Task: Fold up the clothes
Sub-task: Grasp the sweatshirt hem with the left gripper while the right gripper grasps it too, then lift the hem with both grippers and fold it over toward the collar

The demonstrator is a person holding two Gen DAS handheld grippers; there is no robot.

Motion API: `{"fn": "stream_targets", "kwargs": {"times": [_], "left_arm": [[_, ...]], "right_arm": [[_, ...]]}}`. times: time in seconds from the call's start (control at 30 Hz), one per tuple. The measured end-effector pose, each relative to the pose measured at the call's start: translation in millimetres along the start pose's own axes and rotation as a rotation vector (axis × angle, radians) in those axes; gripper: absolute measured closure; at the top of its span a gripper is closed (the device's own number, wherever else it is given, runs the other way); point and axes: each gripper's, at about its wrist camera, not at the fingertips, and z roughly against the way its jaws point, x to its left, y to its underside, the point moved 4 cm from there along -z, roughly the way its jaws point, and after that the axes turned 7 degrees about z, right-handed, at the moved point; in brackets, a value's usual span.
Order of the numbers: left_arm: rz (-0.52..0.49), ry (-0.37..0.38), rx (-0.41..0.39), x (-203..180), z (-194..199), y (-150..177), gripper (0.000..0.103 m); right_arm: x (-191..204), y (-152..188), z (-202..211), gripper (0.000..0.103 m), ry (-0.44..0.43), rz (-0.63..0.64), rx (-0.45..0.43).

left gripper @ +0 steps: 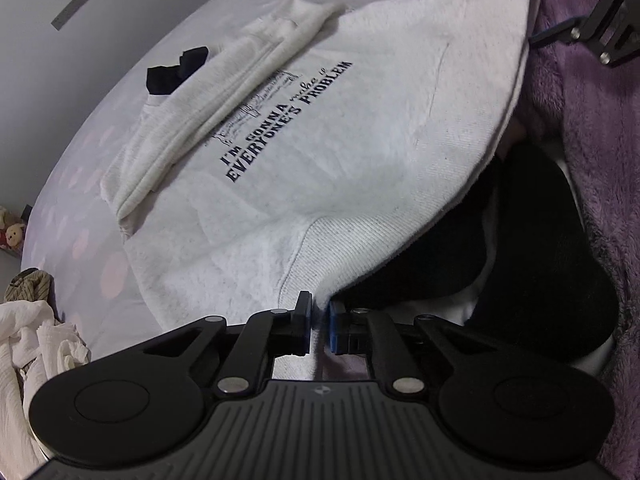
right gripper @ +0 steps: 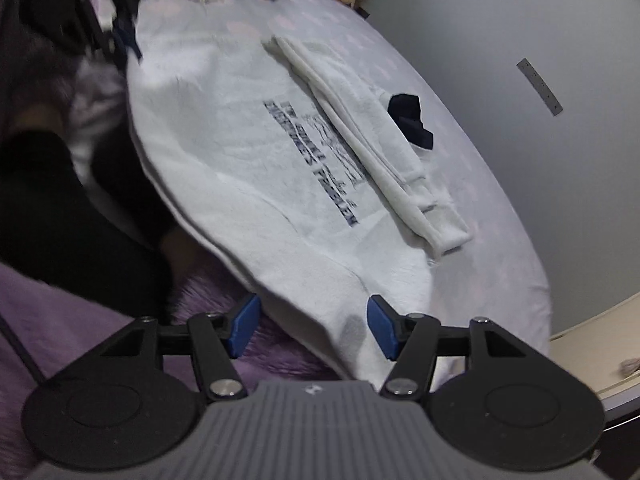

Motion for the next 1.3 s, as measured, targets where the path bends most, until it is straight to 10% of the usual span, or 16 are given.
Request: {"fn": "stream_targets", "kwargs": {"times": [0.23, 0.57, 0.8, 0.93, 1.3], "left_arm": [[0.039, 0.023, -0.020, 6, 0, 2, 0.096], [0.086, 0.058, -0.032, 14, 0, 1, 0.095], [0.047, 0.090, -0.043, 7, 2, 4, 0.085], [-0.042, 0.092, -0.008, -9, -4, 5, 0.055], [-0.147, -0.157, 0.147, -13, -42, 15, 0.056]], "right_arm": [[-5, 9, -2, 0.044, 0.061, 0.035, 0.005], [-43, 31, 8, 0.093, 0.109, -0.121, 0.003], [-85, 13, 9, 0.095, 0.103, -0.309, -0.069], [-97, 7, 5, 0.095, 0.105, -0.356, -0.072], [-110, 5, -3, 0.095, 0.106, -0.408, -0.081]]}}
